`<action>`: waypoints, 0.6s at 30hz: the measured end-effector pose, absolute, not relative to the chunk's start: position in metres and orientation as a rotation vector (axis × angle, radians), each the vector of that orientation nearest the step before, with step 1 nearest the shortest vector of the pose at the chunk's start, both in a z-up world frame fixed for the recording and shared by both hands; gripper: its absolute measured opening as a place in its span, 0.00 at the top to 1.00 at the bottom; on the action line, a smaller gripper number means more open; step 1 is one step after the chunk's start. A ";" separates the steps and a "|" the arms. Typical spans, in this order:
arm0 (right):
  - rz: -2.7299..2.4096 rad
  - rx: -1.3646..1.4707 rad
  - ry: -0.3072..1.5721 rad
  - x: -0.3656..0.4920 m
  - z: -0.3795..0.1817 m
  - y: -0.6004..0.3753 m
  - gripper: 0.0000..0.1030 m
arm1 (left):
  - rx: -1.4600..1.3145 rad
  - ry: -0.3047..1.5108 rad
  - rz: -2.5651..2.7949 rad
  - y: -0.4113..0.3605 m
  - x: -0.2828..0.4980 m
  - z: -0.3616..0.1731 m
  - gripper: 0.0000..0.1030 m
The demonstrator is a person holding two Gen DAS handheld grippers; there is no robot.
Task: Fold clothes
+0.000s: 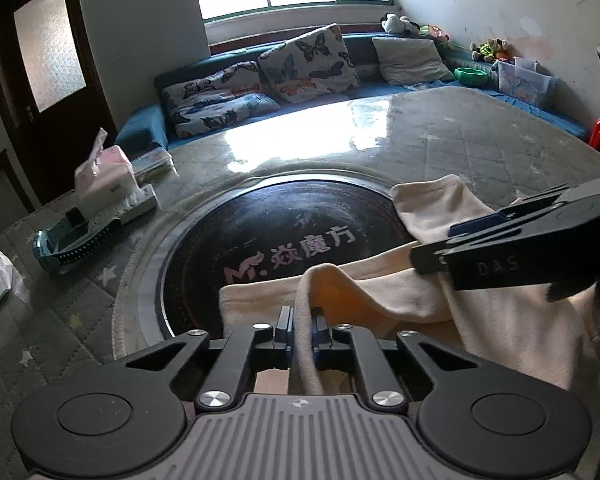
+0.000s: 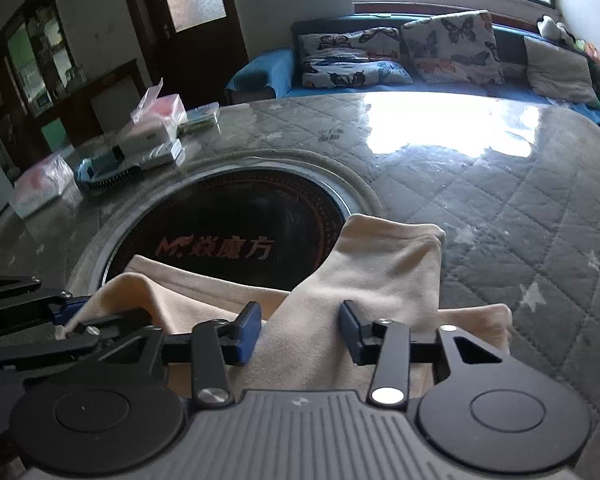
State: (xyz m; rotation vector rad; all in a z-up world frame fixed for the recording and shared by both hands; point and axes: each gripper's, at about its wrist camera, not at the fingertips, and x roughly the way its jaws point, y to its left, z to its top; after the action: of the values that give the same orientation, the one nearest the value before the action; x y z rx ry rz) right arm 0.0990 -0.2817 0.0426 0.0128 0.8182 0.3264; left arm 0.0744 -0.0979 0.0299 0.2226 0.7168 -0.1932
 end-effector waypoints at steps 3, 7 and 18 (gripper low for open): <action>0.326 -0.008 0.813 0.096 0.044 -0.281 0.84 | 0.207 0.706 -0.181 -0.092 0.072 0.032 0.95; 0.313 -0.012 0.799 0.089 0.049 -0.288 0.96 | 0.184 0.674 -0.150 -0.083 0.062 0.040 0.96; 0.233 0.039 0.671 0.036 0.079 -0.343 0.96 | 0.094 0.584 0.001 -0.024 0.012 0.073 0.96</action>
State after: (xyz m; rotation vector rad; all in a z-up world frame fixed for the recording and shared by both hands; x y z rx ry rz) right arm 0.0359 -0.3434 0.0794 0.0394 0.6711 0.2329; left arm 0.0117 -0.0244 0.0732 0.0943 0.5835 0.0012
